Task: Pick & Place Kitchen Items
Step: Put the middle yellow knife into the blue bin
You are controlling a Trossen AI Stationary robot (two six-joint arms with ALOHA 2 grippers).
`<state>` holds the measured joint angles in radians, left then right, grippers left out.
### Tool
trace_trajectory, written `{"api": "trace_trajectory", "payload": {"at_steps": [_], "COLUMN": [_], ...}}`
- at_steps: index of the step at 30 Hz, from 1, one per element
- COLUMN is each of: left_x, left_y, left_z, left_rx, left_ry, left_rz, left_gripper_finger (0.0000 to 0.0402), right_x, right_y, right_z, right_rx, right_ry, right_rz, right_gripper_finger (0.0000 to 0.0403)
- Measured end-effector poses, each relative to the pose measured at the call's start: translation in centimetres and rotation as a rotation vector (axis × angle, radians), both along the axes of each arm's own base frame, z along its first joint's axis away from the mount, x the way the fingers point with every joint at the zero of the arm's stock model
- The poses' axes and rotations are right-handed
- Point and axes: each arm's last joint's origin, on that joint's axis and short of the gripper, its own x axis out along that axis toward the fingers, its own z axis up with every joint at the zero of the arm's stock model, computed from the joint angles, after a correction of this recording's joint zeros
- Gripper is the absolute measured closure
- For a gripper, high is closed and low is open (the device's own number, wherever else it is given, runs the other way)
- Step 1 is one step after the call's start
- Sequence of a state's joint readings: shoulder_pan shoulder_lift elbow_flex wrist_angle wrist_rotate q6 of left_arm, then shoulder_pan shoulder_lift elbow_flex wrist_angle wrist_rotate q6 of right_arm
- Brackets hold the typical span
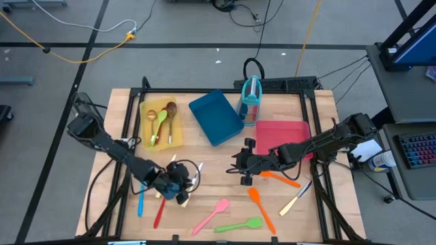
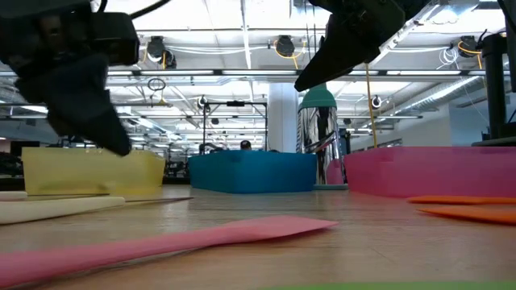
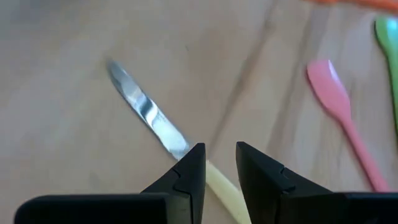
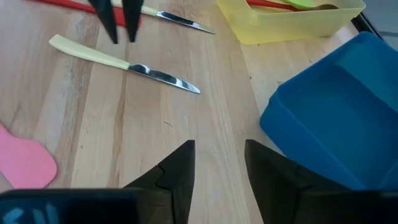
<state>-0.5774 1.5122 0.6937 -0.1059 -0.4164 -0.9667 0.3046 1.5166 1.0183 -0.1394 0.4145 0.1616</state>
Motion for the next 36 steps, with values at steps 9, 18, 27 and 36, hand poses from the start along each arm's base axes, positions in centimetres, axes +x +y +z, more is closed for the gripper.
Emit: {"api": "trace_trajectory", "payload": {"at_steps": [9,18,27,36], "left_x": [0.1,0.1,-0.3,-0.8], "left_y": [-0.7,-1.8,-1.9,-1.4], "left_z": [-2.1,-3.8,-4.8,-5.1], "left_rx": [-0.019,-0.018,0.061,0.125], "left_ry": [0.084,0.088,0.116,0.164], "left_rz": [-0.018,0.006,0.021,0.04], "left_gripper_finger": [0.0252,0.0179,0.0206,0.0323], "right_x": [0.0,0.0,0.0,0.0], "right_y": [0.0,0.0,0.0,0.0], "right_z": [0.0,0.0,0.0,0.0], "right_rx": [0.001,0.001,0.001,0.001], "right_ry": [-0.001,-0.001,0.0,0.0], "right_rz": [-0.002,-0.002,-0.003,-0.003], "right_gripper_finger": [0.0217,0.021,0.0214,0.0217]}}
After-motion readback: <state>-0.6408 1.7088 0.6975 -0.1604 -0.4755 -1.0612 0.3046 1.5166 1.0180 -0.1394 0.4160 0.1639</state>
